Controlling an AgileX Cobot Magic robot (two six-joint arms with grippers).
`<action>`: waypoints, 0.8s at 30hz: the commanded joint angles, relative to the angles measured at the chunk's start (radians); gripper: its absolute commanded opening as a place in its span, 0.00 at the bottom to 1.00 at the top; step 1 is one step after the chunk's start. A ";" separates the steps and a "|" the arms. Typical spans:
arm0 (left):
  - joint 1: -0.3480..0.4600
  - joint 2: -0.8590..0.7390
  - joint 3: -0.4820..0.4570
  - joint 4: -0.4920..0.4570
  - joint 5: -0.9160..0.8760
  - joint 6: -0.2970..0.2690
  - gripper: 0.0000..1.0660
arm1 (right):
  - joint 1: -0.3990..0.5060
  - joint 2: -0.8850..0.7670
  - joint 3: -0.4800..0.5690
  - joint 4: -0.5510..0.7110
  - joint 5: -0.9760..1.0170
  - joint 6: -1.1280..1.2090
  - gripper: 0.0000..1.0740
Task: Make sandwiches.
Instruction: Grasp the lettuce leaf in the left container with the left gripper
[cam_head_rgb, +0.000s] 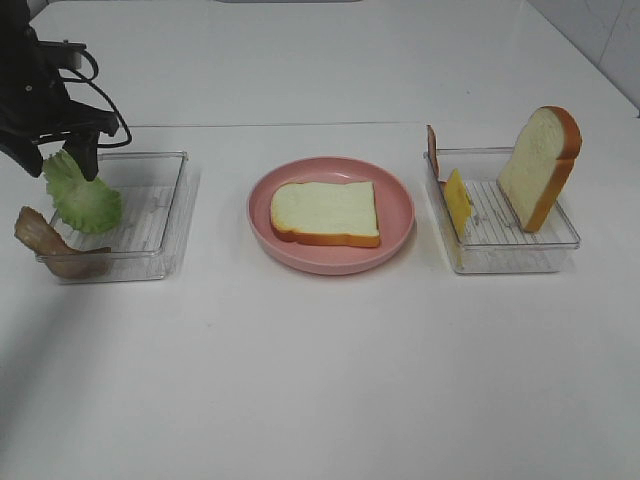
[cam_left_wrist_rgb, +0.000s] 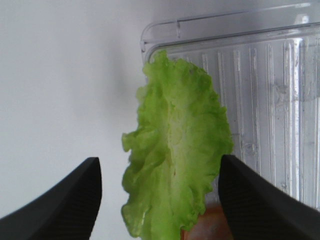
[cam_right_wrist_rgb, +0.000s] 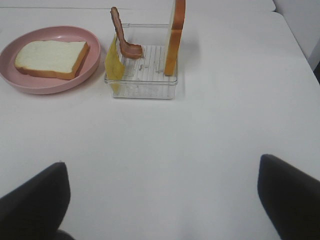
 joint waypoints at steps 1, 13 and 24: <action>-0.004 0.002 -0.002 -0.006 -0.002 0.001 0.55 | 0.000 0.002 0.002 0.000 -0.002 0.004 0.90; -0.004 0.010 -0.002 -0.006 -0.004 0.000 0.44 | 0.000 0.002 0.002 0.000 -0.002 0.004 0.90; -0.004 0.014 -0.002 -0.006 -0.014 0.009 0.00 | 0.000 0.002 0.002 0.000 -0.002 0.004 0.90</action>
